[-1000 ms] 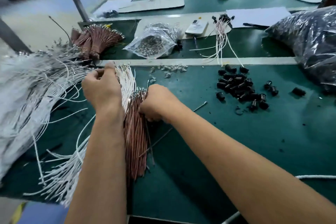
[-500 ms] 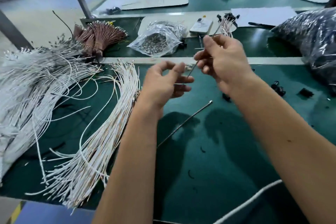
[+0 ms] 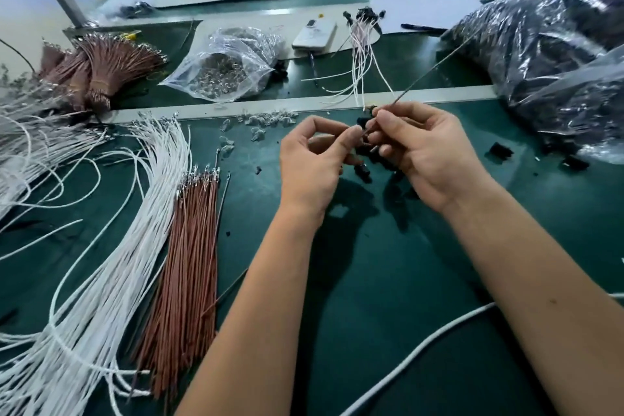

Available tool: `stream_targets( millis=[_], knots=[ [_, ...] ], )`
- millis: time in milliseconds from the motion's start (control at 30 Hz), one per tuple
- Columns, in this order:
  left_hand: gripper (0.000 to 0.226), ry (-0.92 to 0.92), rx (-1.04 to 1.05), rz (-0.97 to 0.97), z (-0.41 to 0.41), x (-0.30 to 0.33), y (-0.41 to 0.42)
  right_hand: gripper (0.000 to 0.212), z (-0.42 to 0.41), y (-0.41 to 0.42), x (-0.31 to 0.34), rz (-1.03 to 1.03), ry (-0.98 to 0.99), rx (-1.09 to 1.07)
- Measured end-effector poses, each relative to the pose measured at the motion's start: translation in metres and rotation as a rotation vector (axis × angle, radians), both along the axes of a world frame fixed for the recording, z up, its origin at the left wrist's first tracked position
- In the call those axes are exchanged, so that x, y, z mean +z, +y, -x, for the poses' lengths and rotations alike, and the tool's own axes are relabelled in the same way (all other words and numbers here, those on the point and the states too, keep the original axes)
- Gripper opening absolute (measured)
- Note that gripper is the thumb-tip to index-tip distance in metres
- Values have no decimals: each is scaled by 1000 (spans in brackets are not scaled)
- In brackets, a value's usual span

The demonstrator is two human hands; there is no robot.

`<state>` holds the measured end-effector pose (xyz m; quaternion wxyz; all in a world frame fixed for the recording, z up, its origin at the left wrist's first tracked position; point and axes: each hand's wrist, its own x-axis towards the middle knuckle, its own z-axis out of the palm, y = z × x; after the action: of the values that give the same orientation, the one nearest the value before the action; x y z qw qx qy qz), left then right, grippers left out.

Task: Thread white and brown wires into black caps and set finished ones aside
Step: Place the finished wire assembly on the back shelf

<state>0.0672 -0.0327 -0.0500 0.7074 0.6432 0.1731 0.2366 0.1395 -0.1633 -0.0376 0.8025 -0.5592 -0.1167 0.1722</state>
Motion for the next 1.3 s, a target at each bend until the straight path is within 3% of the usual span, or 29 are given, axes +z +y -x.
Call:
stream_targets(
  millis=[167, 533, 867, 1300],
  knots=[
    [19, 10, 62, -73, 5, -11, 16, 8, -1, -5, -6, -118, -32, -138],
    [41, -80, 93, -52, 3, -11, 14, 10, 6, -3, -9, -71, -106, -177],
    [25, -115, 66, -121, 0, -15, 12, 9, 10, -2, -8, -63, -122, -174],
    [27, -38, 84, -129, -1, -14, 8, 8, 13, 3, -13, 62, -289, -279]
  ],
)
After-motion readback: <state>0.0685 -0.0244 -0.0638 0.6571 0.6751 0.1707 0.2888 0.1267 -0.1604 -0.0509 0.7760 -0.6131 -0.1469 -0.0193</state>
